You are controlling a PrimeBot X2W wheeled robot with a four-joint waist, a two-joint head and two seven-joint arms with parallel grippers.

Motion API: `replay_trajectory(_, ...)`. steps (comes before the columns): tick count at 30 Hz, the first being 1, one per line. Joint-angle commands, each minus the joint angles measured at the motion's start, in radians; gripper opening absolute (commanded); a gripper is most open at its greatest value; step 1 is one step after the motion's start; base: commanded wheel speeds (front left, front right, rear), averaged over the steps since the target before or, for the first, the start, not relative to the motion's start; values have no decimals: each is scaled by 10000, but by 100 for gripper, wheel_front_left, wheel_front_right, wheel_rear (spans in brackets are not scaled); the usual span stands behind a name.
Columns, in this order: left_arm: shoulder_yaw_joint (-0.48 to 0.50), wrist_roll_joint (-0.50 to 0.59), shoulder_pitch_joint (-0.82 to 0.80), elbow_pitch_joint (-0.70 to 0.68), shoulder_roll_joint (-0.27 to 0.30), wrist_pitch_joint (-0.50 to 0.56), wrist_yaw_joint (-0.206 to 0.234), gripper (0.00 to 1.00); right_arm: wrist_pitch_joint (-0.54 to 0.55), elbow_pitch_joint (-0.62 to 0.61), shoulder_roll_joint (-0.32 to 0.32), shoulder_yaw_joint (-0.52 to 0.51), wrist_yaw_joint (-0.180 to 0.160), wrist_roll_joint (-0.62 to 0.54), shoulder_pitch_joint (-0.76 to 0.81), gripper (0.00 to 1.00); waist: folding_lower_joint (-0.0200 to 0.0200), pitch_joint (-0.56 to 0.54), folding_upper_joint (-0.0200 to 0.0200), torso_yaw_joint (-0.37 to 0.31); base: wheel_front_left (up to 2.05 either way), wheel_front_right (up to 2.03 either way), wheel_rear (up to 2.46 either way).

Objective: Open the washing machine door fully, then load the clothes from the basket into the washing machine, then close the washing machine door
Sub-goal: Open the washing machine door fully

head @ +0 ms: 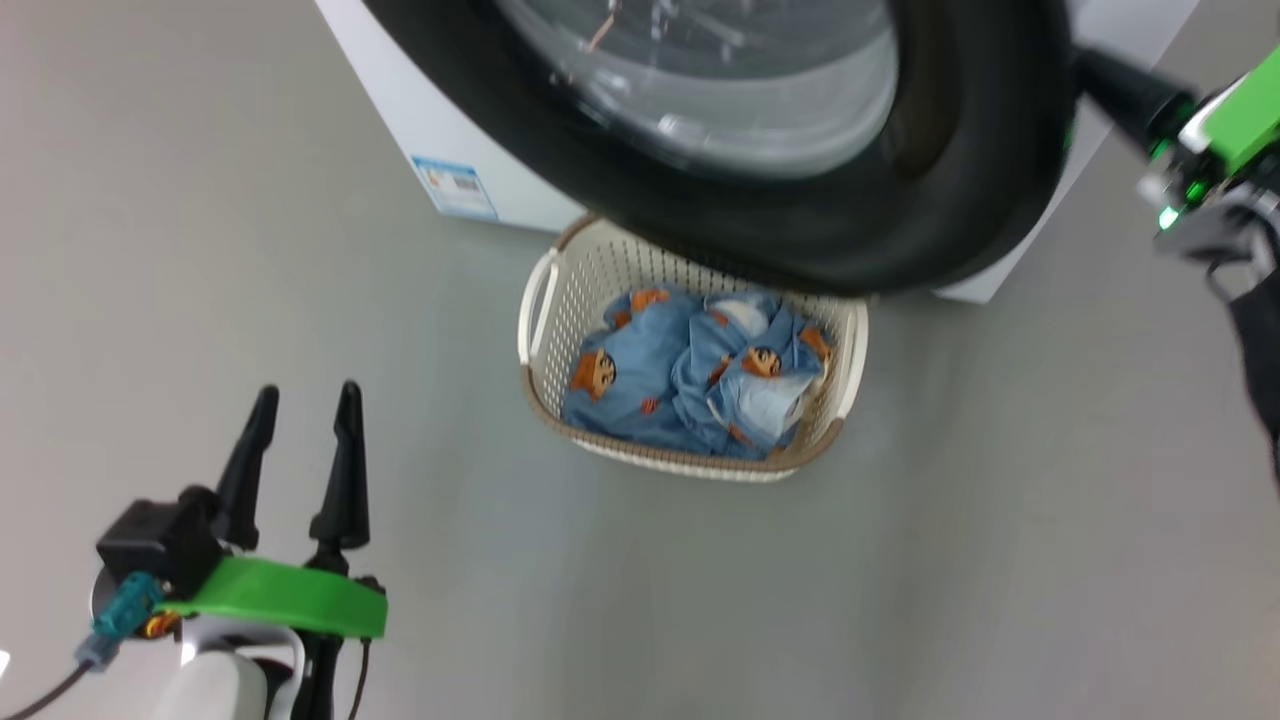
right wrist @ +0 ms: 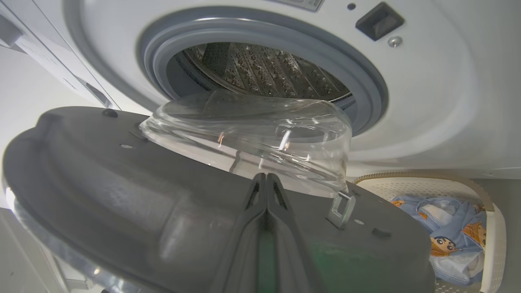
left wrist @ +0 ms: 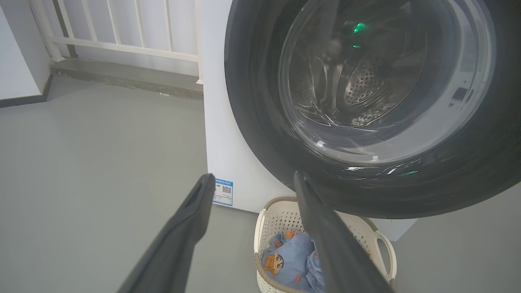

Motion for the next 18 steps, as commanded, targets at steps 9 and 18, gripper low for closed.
replay_trajectory(9,340,256,636,112,268,-63,-15,100,772,-991,556,341,33,796,1701,0,0,-1559,0,35,0,0,0)
replay_trajectory(18,270,311,1087,347,310,-63,-15,100,1105,-1760,748,276,33,1291,3270,0,0,-2263,0,514,0,0,0)
